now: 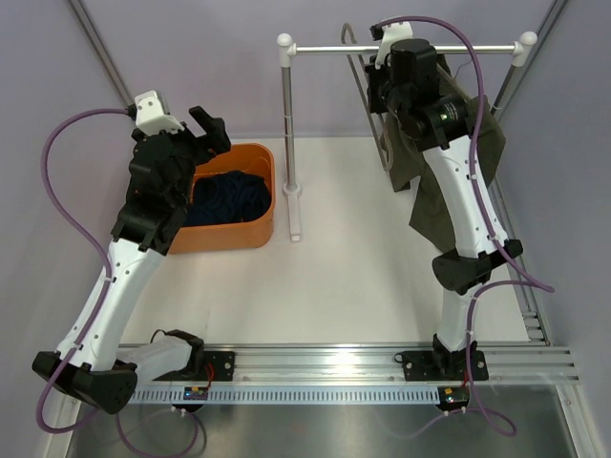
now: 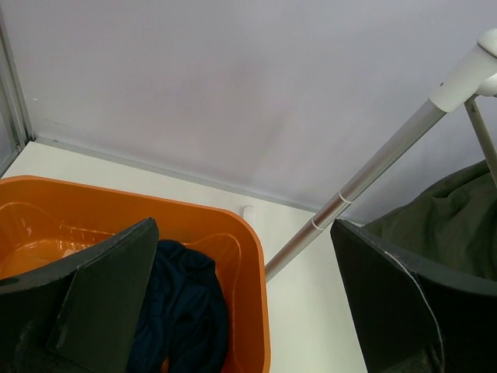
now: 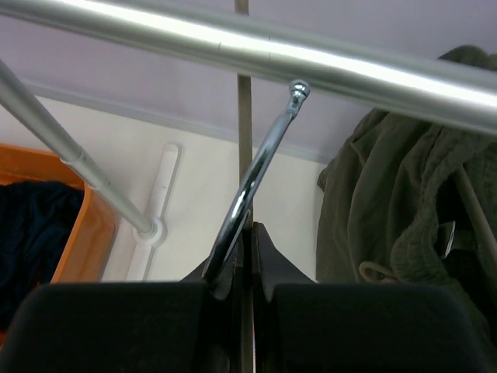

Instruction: Remove the shorts from the hanger

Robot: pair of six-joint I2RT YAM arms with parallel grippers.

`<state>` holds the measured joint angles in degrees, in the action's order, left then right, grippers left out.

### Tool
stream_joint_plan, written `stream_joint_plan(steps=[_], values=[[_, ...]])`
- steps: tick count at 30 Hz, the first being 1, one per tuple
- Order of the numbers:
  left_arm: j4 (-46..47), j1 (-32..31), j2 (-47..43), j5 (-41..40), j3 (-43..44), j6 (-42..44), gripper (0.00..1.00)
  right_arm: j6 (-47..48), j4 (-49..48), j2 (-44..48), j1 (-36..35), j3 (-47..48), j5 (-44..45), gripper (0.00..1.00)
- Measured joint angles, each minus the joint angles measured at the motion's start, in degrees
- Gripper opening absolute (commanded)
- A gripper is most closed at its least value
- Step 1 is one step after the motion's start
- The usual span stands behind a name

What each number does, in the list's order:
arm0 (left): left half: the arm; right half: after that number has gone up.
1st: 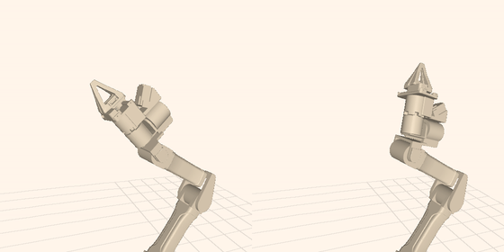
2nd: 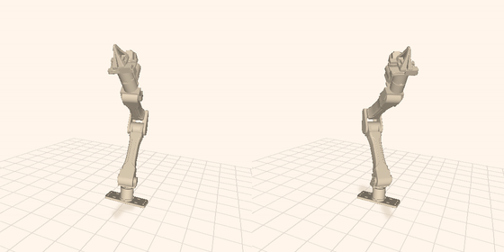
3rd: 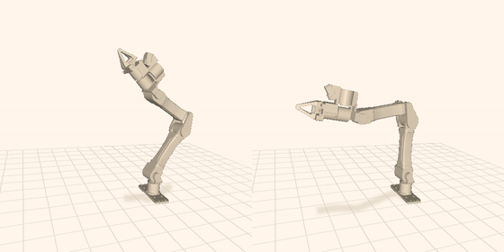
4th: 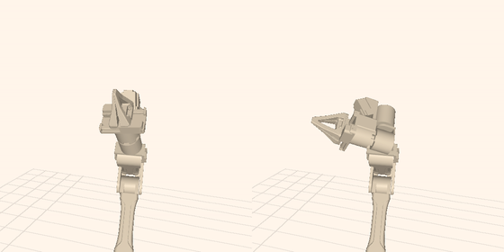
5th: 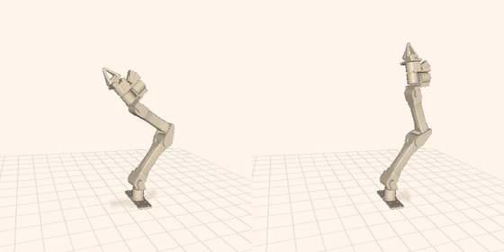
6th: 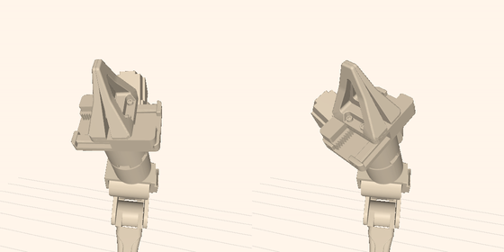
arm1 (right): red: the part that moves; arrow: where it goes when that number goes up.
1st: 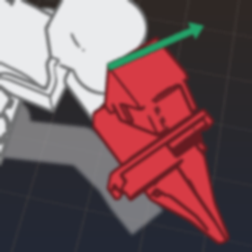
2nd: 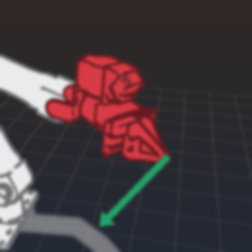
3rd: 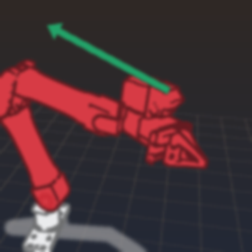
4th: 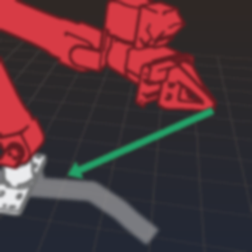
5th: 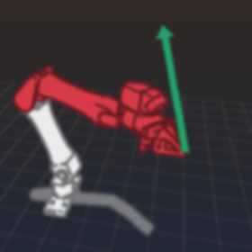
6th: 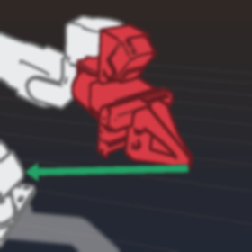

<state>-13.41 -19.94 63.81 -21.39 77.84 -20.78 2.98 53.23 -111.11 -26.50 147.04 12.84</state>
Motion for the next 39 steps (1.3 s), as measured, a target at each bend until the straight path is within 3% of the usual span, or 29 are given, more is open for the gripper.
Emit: stream_joint_plan(steps=[14, 39], values=[[1.25, 0.0, 0.0, 0.61, -1.51, 0.07, 0.99, 1.62, -10.23, -5.84, 1.81, 0.39, 1.53, 0.0], [1.53, 0.0, 0.02, 1.31, -1.6, 0.24, 0.99, 2.43, -13.46, -8.35, 5.42, 0.7, -0.48, 0.0]])
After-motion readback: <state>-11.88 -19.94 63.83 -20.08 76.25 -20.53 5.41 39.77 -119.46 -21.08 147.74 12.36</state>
